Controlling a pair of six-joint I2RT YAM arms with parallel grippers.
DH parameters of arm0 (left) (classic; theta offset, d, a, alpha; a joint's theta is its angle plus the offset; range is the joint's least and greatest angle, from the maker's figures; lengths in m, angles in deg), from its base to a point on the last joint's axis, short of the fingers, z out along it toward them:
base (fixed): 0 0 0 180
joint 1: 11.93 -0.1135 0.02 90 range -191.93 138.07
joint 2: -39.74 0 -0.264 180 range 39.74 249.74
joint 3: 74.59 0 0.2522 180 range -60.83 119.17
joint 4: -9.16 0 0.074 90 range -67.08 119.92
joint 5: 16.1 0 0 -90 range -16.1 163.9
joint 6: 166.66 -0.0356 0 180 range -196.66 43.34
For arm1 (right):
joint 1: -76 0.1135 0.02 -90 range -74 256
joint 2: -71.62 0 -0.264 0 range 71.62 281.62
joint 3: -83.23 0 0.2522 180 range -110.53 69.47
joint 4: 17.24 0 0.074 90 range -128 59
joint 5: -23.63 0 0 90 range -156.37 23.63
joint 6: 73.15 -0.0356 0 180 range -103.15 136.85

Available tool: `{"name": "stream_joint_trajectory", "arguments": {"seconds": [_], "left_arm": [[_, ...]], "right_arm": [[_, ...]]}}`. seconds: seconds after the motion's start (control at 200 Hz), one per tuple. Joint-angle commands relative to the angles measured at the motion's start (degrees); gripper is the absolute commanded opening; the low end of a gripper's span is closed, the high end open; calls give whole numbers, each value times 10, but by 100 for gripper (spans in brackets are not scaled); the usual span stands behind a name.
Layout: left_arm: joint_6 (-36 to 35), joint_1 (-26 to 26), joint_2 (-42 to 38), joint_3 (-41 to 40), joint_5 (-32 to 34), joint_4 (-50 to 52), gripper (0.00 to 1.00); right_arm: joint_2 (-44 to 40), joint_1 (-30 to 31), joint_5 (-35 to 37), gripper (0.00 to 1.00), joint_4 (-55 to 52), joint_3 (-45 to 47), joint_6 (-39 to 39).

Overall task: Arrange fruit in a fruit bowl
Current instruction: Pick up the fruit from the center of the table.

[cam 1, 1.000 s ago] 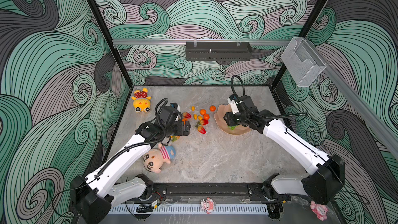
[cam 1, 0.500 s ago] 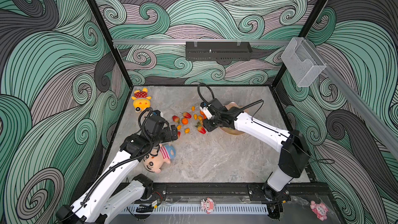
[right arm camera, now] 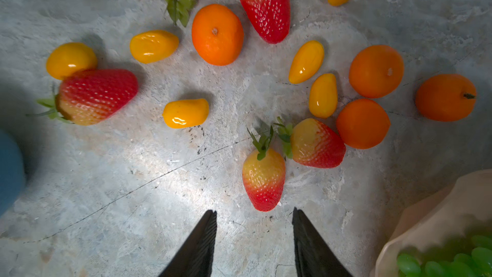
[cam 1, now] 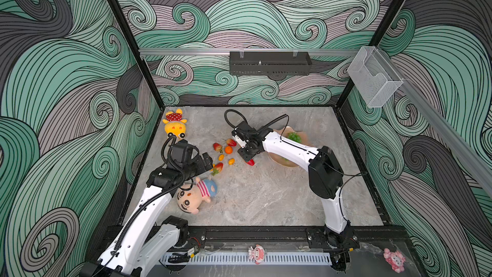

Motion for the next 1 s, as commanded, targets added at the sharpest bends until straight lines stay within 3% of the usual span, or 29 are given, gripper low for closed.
{"name": "stream_joint_trajectory", "arguments": {"seconds": [0.0,0.46,0.725,0.996], "left_arm": [[21,-30,-10,-9,-59,-26,98],[13,-120,-10,-26,-124,-23,99],[7,-132,-10,-29,-136,-23,99],[2,-134,-10,-29,-138,-21,99]], "right_arm": [[30,4,18,48,-42,-42,14],[147,7,55,49,-108,-170,21],[188,7,84,48,-128,-208,31],[216,8,70,44,-145,-238,29]]}}
